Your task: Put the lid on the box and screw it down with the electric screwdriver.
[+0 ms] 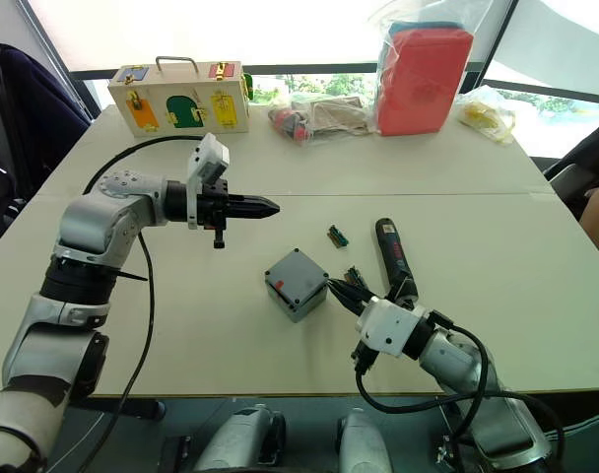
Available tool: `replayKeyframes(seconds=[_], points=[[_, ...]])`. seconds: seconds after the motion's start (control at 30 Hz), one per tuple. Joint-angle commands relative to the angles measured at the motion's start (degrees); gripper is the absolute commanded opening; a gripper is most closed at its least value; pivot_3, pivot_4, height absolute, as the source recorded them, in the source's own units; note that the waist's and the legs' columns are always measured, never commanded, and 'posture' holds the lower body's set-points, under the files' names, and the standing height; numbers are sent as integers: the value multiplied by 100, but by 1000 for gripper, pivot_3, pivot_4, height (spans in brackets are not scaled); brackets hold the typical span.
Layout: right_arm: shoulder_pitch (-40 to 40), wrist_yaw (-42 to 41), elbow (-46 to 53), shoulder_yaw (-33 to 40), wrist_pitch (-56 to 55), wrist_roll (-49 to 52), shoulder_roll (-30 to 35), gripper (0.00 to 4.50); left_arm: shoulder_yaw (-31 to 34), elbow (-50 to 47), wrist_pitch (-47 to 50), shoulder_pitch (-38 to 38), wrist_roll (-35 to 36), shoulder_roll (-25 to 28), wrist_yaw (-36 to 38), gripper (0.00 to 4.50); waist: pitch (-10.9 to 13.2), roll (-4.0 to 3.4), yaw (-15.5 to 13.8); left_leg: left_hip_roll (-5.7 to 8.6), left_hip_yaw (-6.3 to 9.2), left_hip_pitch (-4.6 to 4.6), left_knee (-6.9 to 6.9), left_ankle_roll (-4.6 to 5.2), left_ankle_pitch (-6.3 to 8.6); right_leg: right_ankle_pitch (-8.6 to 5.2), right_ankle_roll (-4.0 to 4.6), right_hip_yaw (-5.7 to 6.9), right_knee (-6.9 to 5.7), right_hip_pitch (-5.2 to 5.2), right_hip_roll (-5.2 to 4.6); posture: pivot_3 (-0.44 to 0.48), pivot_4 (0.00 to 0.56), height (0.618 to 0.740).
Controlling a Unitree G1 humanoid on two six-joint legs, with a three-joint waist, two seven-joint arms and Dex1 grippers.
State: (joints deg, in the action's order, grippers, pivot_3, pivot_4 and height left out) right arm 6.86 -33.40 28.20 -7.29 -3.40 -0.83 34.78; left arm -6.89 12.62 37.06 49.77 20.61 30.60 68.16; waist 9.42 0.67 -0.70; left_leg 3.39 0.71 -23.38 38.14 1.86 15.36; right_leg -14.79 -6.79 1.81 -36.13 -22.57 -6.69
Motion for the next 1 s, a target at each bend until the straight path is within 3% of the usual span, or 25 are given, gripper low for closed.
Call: replayKeyframes(seconds=[0.03,0.37,1.0], points=[[37,-344,481,5,1121,724,33,66,-235,389,-522,61,-270,-10,172,0,7,5,-5,0,0,0,0,0,0,0,0,1,1,0,0,0,150,740],[-10,-232,1190,86,3042,1410,-55,66,-817,1327,-1336,11,-883,-231,533,0,13,7,-8,1,0,-9,0,0,0,2,4,-4,2,-11,-9,0,150,740],[-144,33,1127,-200,3056,1297,-362,66,-999,1047,-1290,-95,-1024,-438,690,0,14,7,-5,1,-1,-12,-3,0,0,3,2,1,1,-16,-8,0,150,740]])
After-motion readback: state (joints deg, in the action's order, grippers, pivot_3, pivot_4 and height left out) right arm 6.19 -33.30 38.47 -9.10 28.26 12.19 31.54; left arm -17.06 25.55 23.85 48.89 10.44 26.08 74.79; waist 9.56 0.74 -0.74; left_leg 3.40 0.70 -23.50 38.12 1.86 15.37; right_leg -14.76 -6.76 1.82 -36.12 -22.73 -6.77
